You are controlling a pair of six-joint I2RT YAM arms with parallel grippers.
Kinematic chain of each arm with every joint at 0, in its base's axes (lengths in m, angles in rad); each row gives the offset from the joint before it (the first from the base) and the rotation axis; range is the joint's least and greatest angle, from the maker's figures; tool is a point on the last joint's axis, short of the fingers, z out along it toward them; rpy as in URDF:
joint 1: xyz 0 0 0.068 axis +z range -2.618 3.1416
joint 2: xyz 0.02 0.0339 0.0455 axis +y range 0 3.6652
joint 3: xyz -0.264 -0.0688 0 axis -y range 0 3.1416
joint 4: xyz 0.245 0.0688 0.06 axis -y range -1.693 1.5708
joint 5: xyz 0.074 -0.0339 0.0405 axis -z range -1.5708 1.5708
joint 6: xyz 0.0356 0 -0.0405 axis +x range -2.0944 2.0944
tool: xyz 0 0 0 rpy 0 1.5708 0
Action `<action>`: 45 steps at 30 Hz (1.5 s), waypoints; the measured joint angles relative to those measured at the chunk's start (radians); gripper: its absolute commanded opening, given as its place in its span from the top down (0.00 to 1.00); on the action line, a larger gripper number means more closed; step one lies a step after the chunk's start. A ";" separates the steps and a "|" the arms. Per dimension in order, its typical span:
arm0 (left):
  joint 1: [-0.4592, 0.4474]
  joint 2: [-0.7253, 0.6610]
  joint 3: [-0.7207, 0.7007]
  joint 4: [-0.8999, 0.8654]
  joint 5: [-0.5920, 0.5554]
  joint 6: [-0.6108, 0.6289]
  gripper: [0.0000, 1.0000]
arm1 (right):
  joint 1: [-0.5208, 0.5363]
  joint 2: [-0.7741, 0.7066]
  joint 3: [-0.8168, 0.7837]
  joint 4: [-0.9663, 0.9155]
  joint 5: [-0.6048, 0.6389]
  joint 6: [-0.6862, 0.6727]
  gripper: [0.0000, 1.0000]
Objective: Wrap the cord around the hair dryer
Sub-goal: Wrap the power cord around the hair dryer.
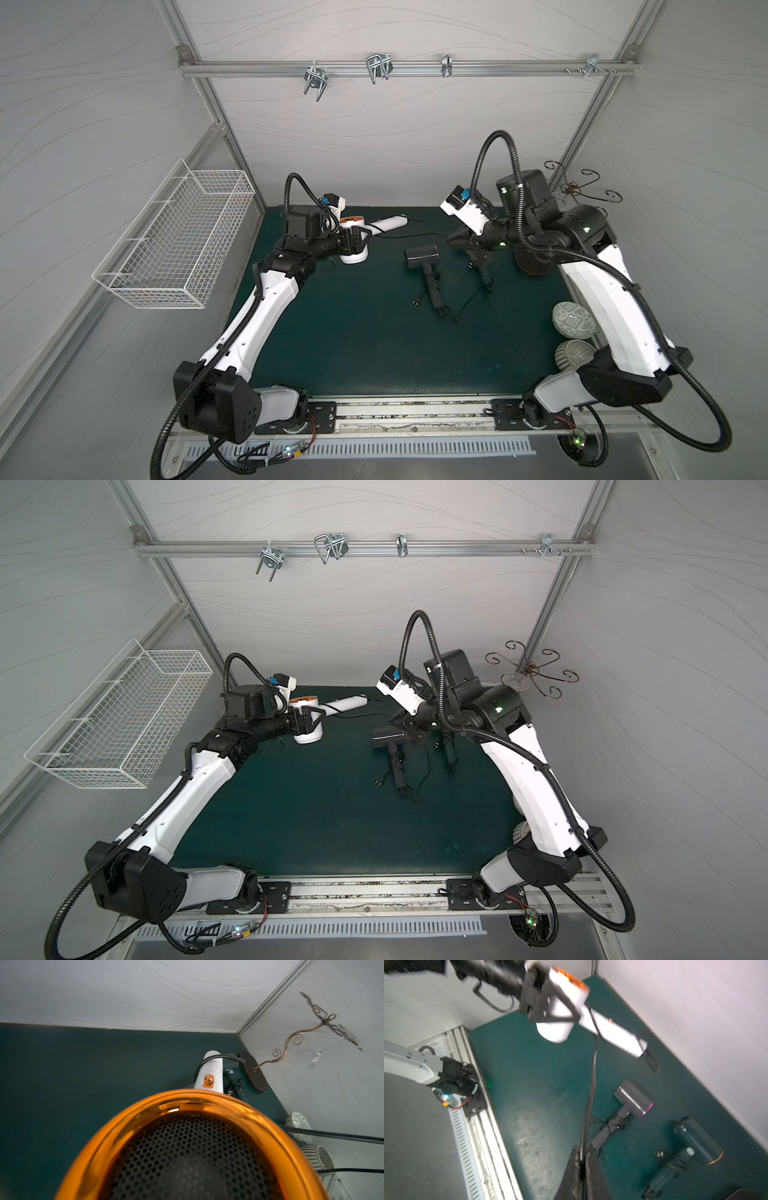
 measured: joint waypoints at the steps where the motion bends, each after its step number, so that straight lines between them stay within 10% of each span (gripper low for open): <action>1: 0.001 0.004 -0.004 -0.005 -0.011 0.008 1.00 | 0.002 0.000 0.043 -0.004 0.006 0.000 1.00; 30: -0.122 -0.132 -0.121 -0.137 0.044 0.139 1.00 | -0.010 0.156 0.278 0.150 0.257 -0.132 1.00; 45: -0.398 -0.122 0.148 -0.175 0.423 0.097 1.00 | -0.306 0.210 0.169 0.222 0.048 -0.109 1.00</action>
